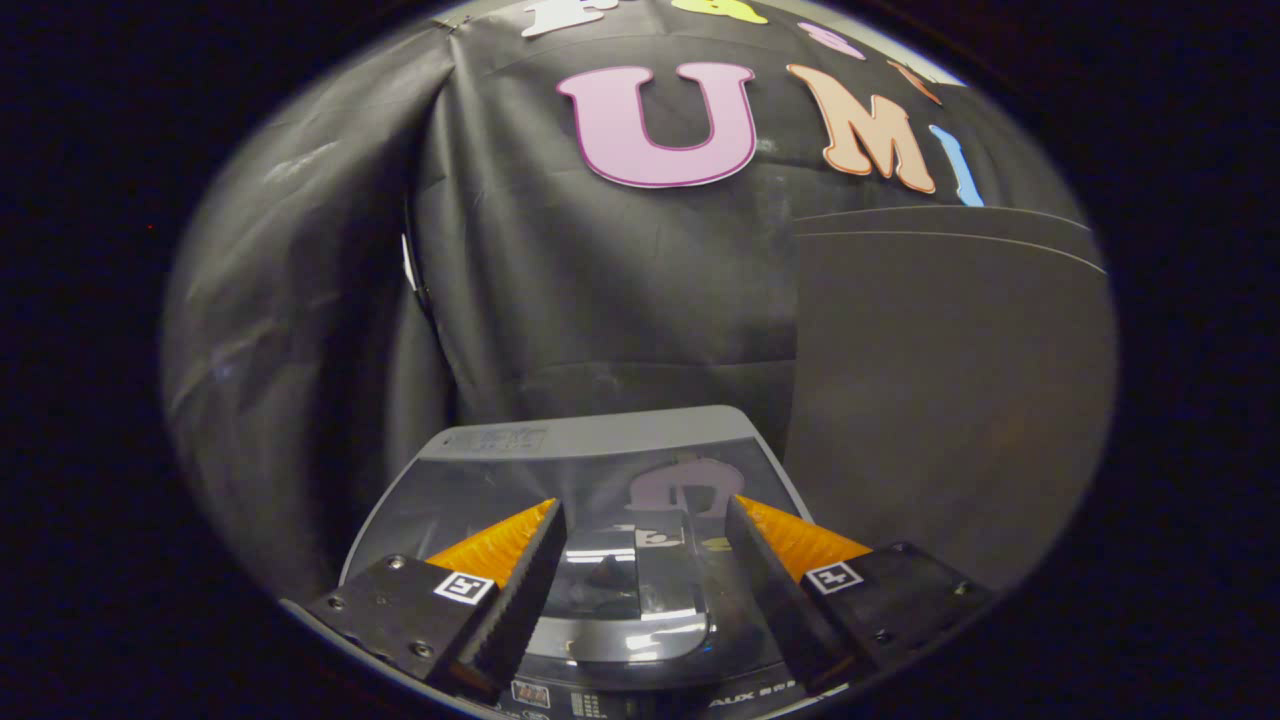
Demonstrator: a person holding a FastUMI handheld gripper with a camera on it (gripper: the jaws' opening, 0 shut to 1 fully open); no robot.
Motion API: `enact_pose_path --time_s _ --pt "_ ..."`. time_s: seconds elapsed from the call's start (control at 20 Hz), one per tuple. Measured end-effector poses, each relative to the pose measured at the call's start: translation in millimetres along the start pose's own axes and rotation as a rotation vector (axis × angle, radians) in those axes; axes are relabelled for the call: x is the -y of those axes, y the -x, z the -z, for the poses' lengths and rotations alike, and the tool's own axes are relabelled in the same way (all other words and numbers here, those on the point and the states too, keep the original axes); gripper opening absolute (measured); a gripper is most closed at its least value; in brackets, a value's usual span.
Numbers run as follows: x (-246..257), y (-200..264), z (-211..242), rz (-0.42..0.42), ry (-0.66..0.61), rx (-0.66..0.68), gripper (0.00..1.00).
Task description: Put the clothes into the washing machine and then close the washing machine lid.
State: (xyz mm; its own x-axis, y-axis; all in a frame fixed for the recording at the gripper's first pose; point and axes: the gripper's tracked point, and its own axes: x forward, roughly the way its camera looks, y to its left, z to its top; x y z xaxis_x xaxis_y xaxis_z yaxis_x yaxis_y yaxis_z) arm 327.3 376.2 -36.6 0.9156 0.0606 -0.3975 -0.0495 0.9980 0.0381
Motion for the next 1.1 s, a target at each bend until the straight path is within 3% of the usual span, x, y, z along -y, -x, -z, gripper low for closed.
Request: enact_pose_path --time_s 0.25,0.65,1.1 --pt "-5 18 12 -0.015 0.046 -0.001 0.97" --pt "-8 74 24 -0.045 0.018 0.012 0.97" --pt "-3 173 21 -0.113 0.013 0.071 0.97"
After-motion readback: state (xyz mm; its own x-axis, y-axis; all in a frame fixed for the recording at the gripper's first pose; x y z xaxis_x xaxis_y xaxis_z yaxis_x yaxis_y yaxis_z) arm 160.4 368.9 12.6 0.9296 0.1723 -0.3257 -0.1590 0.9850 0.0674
